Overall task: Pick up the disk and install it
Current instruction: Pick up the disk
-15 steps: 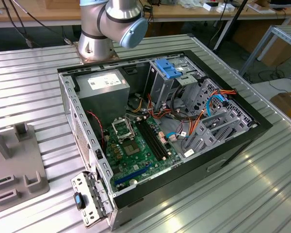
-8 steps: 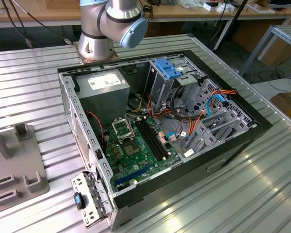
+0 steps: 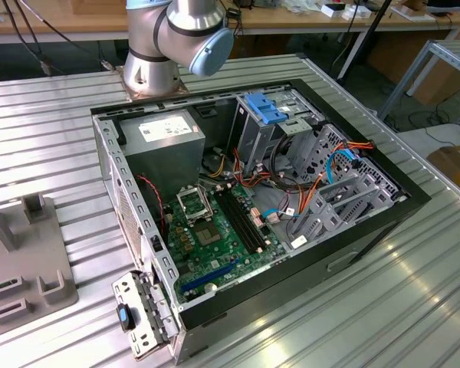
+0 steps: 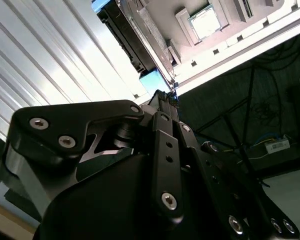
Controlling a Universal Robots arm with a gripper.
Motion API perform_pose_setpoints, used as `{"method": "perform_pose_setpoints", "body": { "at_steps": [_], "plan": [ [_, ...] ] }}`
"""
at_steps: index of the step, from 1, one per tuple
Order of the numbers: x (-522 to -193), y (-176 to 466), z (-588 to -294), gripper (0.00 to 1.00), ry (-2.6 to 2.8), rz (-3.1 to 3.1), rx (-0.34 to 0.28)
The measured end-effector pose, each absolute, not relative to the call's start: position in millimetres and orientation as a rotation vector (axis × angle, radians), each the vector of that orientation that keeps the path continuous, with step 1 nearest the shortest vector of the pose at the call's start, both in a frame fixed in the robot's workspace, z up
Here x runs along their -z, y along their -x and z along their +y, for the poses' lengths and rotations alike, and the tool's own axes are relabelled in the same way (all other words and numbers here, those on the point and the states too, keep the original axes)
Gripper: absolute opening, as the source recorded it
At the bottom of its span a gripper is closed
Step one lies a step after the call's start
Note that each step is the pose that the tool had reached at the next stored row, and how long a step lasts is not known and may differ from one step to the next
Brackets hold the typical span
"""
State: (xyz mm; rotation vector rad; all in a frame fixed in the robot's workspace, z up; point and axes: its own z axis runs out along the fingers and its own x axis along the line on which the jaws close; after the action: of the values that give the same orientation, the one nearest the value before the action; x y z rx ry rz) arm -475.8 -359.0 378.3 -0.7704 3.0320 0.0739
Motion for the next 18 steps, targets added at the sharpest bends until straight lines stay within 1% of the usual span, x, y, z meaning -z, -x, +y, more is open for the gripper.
{"method": "perform_pose_setpoints", "body": {
  "at_steps": [13, 18],
  "plan": [
    [-376.2, 475.8, -359.0, 0.11, 1.237, 2.882, -0.076],
    [-376.0, 475.8, -359.0, 0.11, 1.299, 2.855, -0.076]
  ]
}}
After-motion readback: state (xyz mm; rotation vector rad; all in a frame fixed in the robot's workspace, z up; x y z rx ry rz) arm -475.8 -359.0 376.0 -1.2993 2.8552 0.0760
